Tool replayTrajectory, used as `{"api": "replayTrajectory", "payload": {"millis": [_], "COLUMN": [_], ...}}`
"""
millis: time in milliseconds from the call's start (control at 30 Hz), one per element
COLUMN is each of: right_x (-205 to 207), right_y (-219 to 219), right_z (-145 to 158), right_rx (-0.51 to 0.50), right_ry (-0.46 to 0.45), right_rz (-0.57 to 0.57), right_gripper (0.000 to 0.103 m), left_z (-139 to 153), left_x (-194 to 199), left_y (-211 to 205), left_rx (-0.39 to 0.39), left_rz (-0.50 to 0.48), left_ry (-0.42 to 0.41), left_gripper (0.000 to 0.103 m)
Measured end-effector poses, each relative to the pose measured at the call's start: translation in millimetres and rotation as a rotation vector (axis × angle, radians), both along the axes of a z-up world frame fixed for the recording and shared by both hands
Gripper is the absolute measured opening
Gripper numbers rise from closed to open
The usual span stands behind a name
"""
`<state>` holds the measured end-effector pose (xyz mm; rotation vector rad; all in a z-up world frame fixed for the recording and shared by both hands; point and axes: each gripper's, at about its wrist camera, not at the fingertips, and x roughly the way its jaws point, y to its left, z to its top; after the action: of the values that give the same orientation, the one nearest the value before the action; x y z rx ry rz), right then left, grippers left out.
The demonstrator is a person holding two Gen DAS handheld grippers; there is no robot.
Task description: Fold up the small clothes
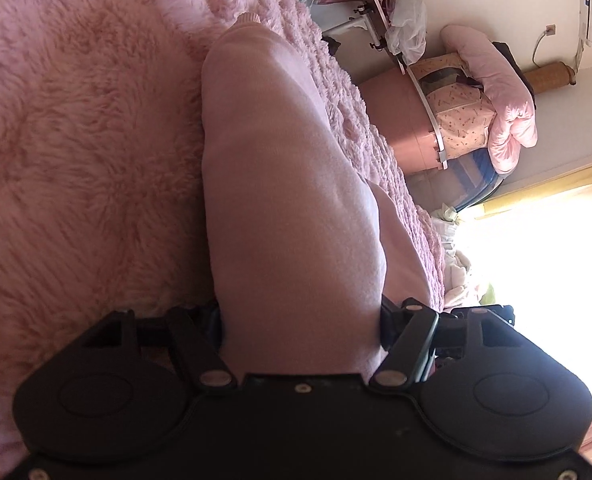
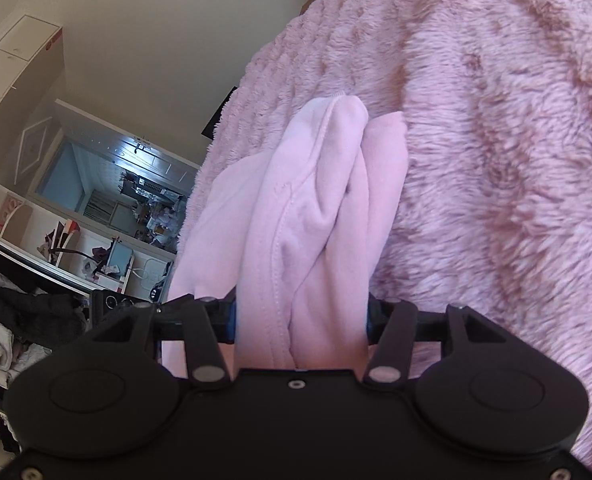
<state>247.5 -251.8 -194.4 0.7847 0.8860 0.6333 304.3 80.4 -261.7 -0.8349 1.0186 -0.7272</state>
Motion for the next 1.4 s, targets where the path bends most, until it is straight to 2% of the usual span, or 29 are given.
{"api": "replayTrajectory", "payload": {"millis": [67, 133, 267, 333, 433, 533, 600, 700, 767, 800, 867, 933, 1000, 1233, 1400], "right_x": [-2.0, -4.1, -6.6, -11.7, -24.9, -39.2, -47.5, -65.7, -70.6, -74.1, -79.1, -81.1, -77.6, -55.5, -44.5], "right_y": [-0.9, 0.1, -1.2, -6.6, 0.5, 9.1, 23.3, 50.3, 65.5, 70.5, 80.9, 96.8, 108.5, 107.5, 98.1], "right_z": [7.3, 15.6, 30.1, 41.8, 71.9, 101.5, 118.9, 136.2, 140.0, 140.4, 141.5, 136.9, 128.3, 96.1, 77.1], "right_rx": [-0.008, -0.03, -0.119, -0.187, -0.414, -0.602, -0.713, -0.845, -0.906, -0.888, -0.835, -0.853, -0.886, -0.876, -0.871], "right_ry": [-0.013, -0.025, -0.027, -0.047, -0.125, -0.234, -0.291, -0.437, -0.47, -0.494, -0.531, -0.53, -0.52, -0.425, -0.351], "right_rz": [0.009, 0.02, 0.039, -0.001, -0.052, -0.124, -0.146, -0.135, -0.131, -0.128, -0.123, -0.115, -0.085, -0.057, -0.069], "right_gripper": [0.067, 0.082, 0.083, 0.084, 0.094, 0.095, 0.095, 0.095, 0.095, 0.095, 0.088, 0.05, 0.04, 0.038, 0.034], "left_z": [8.0, 16.3, 31.3, 40.5, 62.2, 99.2, 125.8, 160.3, 169.6, 172.0, 168.5, 160.0, 146.9, 104.2, 85.2], "left_x": [-0.4, -1.3, -8.2, -15.2, -30.6, -48.1, -63.1, -89.7, -104.4, -110.6, -119.9, -125.6, -130.2, -133.6, -131.8], "left_y": [-2.5, -4.7, -3.4, -1.8, -0.5, -1.1, -3.8, -23.2, -39.3, -48.7, -69.0, -82.7, -94.1, -107.1, -110.4], "left_rx": [0.037, 0.076, 0.159, 0.205, 0.3, 0.342, 0.402, 0.536, 0.568, 0.559, 0.532, 0.525, 0.514, 0.521, 0.524], "left_rz": [-0.008, -0.01, 0.008, 0.022, 0.058, 0.122, 0.177, 0.258, 0.271, 0.268, 0.25, 0.23, 0.223, 0.185, 0.164], "left_ry": [0.004, 0.001, -0.011, -0.03, -0.1, -0.197, -0.255, -0.375, -0.43, -0.453, -0.466, -0.45, -0.419, -0.343, -0.349], "left_gripper": [0.074, 0.075, 0.075, 0.075, 0.072, 0.074, 0.074, 0.075, 0.075, 0.075, 0.075, 0.075, 0.075, 0.075, 0.075]}}
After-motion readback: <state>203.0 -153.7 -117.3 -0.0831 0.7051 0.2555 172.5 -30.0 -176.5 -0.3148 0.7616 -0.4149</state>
